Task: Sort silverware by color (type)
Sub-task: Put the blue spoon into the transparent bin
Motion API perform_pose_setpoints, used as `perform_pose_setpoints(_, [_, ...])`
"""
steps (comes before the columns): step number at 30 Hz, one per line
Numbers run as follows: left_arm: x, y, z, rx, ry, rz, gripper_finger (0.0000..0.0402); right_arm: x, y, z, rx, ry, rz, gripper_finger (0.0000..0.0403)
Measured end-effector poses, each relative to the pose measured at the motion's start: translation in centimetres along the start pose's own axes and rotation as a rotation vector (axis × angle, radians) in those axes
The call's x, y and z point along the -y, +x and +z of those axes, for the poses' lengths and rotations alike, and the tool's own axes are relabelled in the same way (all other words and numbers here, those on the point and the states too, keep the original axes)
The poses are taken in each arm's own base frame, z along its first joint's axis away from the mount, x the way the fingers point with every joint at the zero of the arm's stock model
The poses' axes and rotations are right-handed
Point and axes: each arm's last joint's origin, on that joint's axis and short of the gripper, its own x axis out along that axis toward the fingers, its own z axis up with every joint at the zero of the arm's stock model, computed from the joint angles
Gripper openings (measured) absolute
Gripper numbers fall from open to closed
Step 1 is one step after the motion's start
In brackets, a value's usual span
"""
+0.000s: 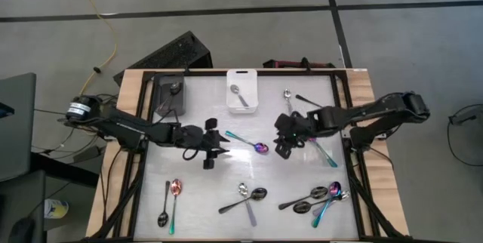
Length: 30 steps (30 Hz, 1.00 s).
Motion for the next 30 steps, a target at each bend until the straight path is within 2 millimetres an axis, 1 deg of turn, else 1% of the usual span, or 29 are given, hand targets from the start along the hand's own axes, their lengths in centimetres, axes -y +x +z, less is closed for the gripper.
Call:
perform_pose_setpoints(6, [-2.6,5.1,-1.9,-0.103,0.007,-0.099,0.0153,-1.5,-0.3,-0.9,0.001,-0.039,0.029,0.0183])
perform_pose_setpoints(9, [-4.0,7.4,-2.0,-0.112,0.040,-0.096,0.0153,-2.0,-0.5,-1.3,0.004,-0.047,0.033,0.0183])
perform_pose_setpoints(13, [-5.3,9.6,-2.4,-0.138,0.060,-0.099,0.0153,-2.7,-0.7,-1.9,0.010,-0.064,0.030,0.0183])
perform_pose_setpoints(17, [-6.1,11.0,-2.4,-0.139,0.036,-0.162,0.0153,-3.2,-0.9,-2.4,0.020,-0.089,0.019,0.0183])
perform_pose_setpoints(20, [-6.1,11.6,-3.0,-0.174,0.024,-0.183,0.0153,-3.3,-1.0,-2.5,0.038,-0.105,-0.001,0.0183])
perform_pose_setpoints(26, [-5.9,11.6,-3.8,-0.214,0.020,-0.194,0.0151,-3.1,-0.9,-2.4,0.068,-0.129,-0.046,0.0183])
perform_pose_setpoints(28, [-5.9,11.5,-3.9,-0.219,0.014,-0.186,0.0142,-3.0,-0.9,-2.3,0.071,-0.127,-0.059,0.0183])
perform_pose_setpoints(30, [-6.0,11.5,-3.9,-0.224,0.000,-0.181,0.0123,-2.9,-0.9,-2.2,0.076,-0.123,-0.064,0.0183])
